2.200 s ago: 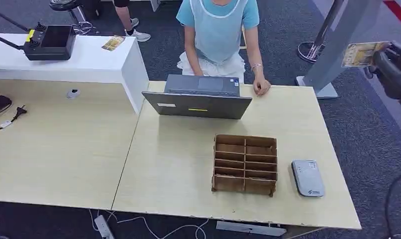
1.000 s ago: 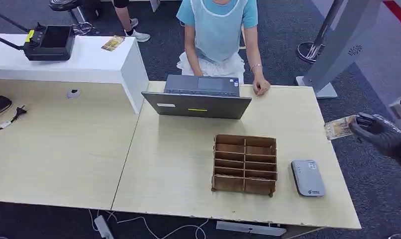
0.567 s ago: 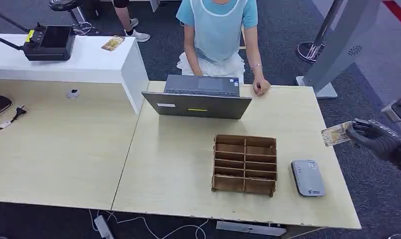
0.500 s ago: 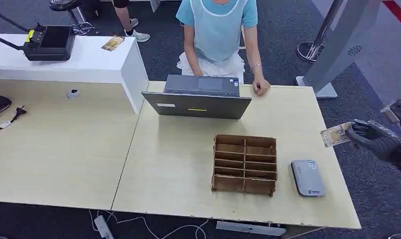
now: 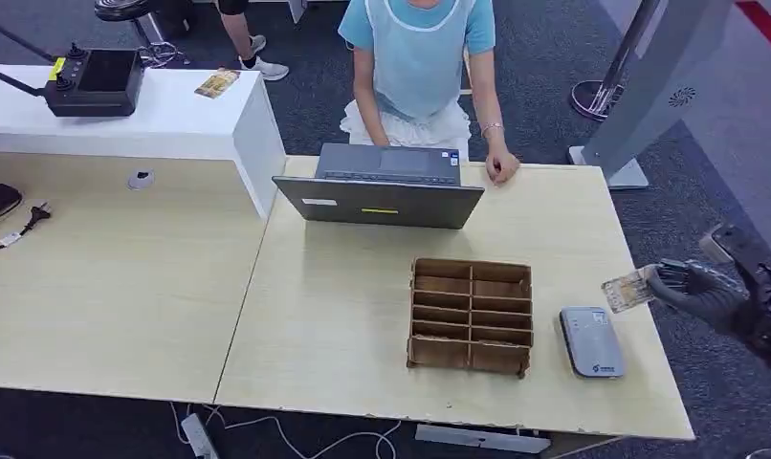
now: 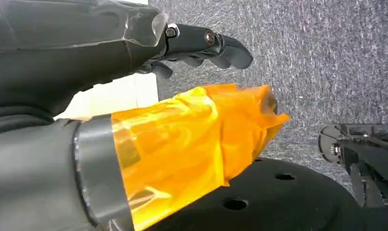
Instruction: Pass the card to the sensor for recognition and then transmit it.
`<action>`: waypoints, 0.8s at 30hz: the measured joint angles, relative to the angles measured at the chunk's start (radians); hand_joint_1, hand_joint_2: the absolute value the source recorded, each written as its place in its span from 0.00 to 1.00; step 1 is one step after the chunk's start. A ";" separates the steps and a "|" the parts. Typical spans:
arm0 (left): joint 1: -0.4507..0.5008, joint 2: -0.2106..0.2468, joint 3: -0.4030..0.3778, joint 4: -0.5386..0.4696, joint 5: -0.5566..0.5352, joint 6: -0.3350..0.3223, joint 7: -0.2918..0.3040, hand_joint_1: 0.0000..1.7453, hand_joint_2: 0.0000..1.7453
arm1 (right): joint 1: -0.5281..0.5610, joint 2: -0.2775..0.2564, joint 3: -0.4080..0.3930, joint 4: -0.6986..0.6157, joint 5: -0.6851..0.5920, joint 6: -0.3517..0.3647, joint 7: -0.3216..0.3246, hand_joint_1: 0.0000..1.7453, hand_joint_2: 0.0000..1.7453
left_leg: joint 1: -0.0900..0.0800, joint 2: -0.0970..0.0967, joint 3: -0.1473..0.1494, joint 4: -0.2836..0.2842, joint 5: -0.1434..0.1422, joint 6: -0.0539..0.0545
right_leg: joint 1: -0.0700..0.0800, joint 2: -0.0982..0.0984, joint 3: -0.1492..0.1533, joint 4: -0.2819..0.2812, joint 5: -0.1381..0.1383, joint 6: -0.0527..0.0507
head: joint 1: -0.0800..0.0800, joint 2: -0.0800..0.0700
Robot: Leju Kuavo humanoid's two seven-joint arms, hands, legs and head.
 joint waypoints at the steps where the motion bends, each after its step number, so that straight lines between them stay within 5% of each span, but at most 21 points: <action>1: 0.000 0.000 0.000 0.000 0.000 0.001 0.000 0.00 0.00 | 0.005 0.003 0.003 0.000 0.002 -0.003 0.000 1.00 1.00 | 0.000 0.000 0.000 0.000 0.000 0.000 | 0.000 0.000 0.000 0.000 0.000 0.000 | 0.000 0.000; 24: 0.000 0.000 -0.001 0.004 -0.005 0.003 0.008 0.00 0.00 | 0.064 0.062 0.023 0.018 0.084 -0.058 -0.018 1.00 1.00 | 0.000 0.000 0.000 0.000 0.000 0.000 | 0.000 0.000 0.000 0.000 0.000 0.000 | 0.000 0.000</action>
